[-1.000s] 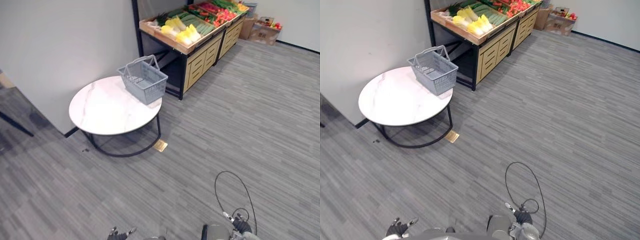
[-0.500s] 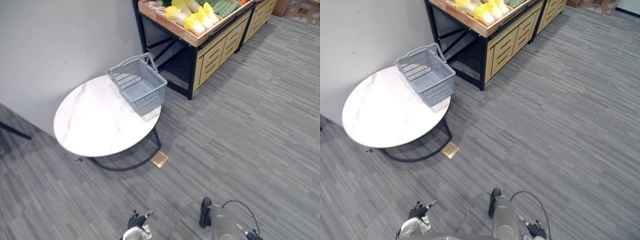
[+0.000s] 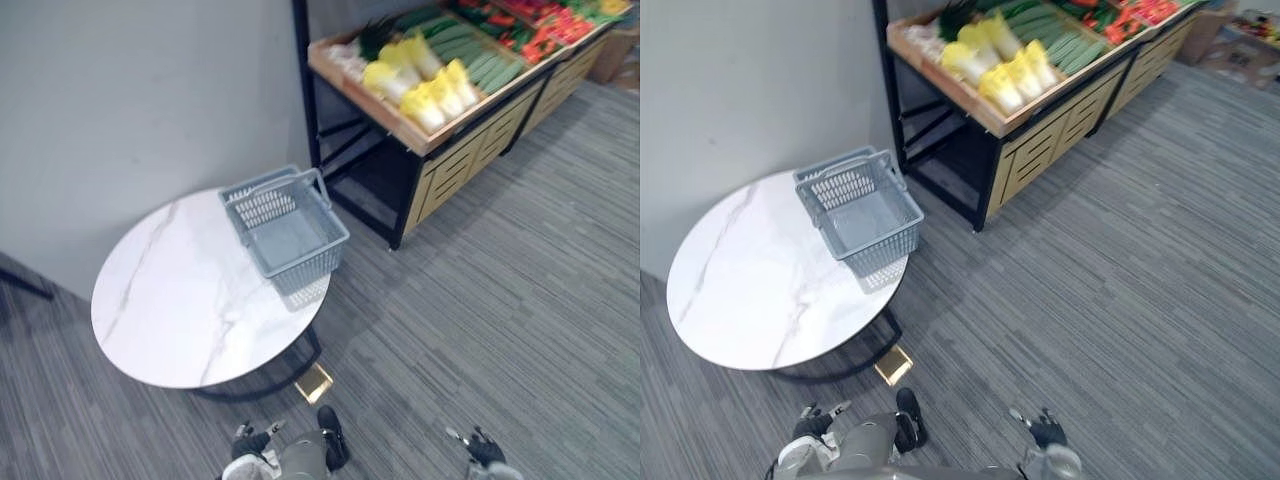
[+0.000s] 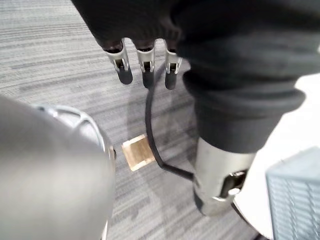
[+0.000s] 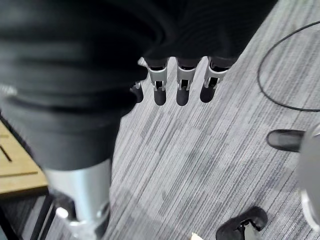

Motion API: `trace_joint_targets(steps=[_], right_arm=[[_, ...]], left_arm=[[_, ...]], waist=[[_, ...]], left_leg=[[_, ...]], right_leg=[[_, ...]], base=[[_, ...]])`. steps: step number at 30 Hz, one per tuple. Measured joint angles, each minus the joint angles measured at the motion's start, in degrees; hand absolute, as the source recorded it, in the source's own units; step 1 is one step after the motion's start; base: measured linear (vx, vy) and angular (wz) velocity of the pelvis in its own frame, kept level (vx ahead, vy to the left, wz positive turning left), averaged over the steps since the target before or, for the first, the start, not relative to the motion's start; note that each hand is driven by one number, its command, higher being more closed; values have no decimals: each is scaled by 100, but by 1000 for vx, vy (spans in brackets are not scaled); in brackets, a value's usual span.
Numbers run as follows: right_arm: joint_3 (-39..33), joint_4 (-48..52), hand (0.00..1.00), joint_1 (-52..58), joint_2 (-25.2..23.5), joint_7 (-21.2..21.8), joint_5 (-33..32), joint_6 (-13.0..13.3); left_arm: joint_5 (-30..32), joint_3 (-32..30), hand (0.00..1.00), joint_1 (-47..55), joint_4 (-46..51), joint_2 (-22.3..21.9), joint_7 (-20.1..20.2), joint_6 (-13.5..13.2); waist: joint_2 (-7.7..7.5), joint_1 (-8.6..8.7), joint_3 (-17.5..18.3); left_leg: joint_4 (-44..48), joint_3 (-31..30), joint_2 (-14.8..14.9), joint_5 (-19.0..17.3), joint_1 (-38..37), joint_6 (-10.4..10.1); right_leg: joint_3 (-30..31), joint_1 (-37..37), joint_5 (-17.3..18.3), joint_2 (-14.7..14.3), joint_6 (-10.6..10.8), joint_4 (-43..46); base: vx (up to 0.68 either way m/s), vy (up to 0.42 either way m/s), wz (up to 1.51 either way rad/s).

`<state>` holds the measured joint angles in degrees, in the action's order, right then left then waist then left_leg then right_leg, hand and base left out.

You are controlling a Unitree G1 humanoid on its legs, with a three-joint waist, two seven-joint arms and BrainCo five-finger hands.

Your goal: Pick vegetable in the basket

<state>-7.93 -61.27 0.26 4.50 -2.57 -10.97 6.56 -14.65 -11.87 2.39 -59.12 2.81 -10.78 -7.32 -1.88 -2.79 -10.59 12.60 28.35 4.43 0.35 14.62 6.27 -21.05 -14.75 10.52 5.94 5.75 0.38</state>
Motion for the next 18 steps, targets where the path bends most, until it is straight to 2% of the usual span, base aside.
trace_joint_targets(steps=[3,4,5,6,7,8,9,10,11,12,13,14,15,16,17,18], right_arm=[[122,1,0,-73,-11,45,206,13],[133,-3,0,-72,-32,48,204,21],[134,-22,0,-60,-59,49,204,21],[139,-28,0,4,-94,50,204,19],[126,7,0,110,-112,54,205,30],[121,13,0,176,-76,53,184,41],[81,33,0,192,-81,56,149,48],[37,91,0,240,-68,40,146,98],[-23,87,0,272,-61,38,142,129],[-80,100,0,277,-66,41,134,168],[-157,128,0,305,-65,35,138,164],[-291,127,0,339,-80,40,145,156],[-354,113,0,343,-95,37,143,154],[-496,92,0,352,-126,33,145,145],[-545,67,0,352,-130,35,143,141],[-618,30,0,360,-141,24,153,119]], left_arm=[[11,-186,0,69,-36,-16,-10,38],[14,-210,0,155,-39,-42,-22,38],[11,-204,0,208,-39,-26,-22,42],[12,-181,0,252,-41,21,-28,47],[15,-128,0,251,-117,107,-33,95],[16,-93,0,240,-223,208,-41,144],[13,-95,0,244,-243,218,-43,148],[14,-99,0,265,-249,224,-75,166],[13,-104,0,267,-246,209,-79,165],[12,-108,0,252,-241,181,-84,163],[10,-137,0,198,-227,121,-83,150],[13,-196,0,165,-224,24,-81,122],[6,-209,0,132,-224,-16,-80,119],[9,-273,0,127,-204,-61,-71,119],[12,-303,0,126,-198,-73,-65,119],[13,-369,0,135,-192,-79,-57,117]], waist=[[34,-93,20],[113,-84,64],[140,-85,77],[125,-38,64],[89,63,33],[-4,189,-15],[-18,196,-13],[-33,201,-19],[-27,236,-16],[-12,287,-12],[-3,330,-11],[8,301,-3],[14,286,0],[26,272,6],[24,265,8],[1,251,25]], left_leg=[[-311,96,-170,-100,-417,68],[-558,57,-174,-160,-638,7],[-686,-1,-163,-231,-797,-77],[-814,-153,-187,-286,-993,-96],[-864,-369,-281,-350,-1167,-96],[-872,-568,-360,-456,-1397,-75],[-873,-589,-372,-479,-1452,-88],[-867,-716,-403,-549,-1638,-164],[-854,-861,-414,-606,-1754,-202],[-852,-1052,-416,-639,-1826,-234],[-853,-1314,-416,-669,-1875,-283],[-848,-1546,-397,-702,-1885,-350],[-843,-1655,-384,-719,-1883,-394],[-819,-1854,-334,-753,-1882,-506],[-788,-1941,-301,-756,-1880,-534],[-686,-2085,-223,-836,-1887,-706]], right_leg=[[237,-10,-142,142,34,528],[310,312,-142,207,45,1451],[412,773,-243,331,218,2541],[706,1401,-808,504,685,3965],[947,1925,-1042,621,726,5051],[1097,2276,-803,713,721,5687],[1124,2359,-739,721,708,5759],[1139,2559,-357,775,667,5739],[1095,2654,-149,830,534,5494],[1050,2677,-35,876,391,5030],[1086,2652,1,902,324,4205],[1271,2613,-33,876,322,3187],[1395,2587,-56,853,330,2721],[1560,2533,-175,836,318,1880],[1593,2515,-315,832,297,1539],[1650,2425,-675,791,252,980]], base=[[315,126,18],[185,92,10],[267,113,22],[271,76,50],[301,33,87],[272,3,81],[266,-30,67],[187,-39,48],[232,-72,78],[251,-109,109],[318,-168,129],[280,-174,109],[306,-232,93],[259,-223,63],[337,-319,72],[369,-479,71]])
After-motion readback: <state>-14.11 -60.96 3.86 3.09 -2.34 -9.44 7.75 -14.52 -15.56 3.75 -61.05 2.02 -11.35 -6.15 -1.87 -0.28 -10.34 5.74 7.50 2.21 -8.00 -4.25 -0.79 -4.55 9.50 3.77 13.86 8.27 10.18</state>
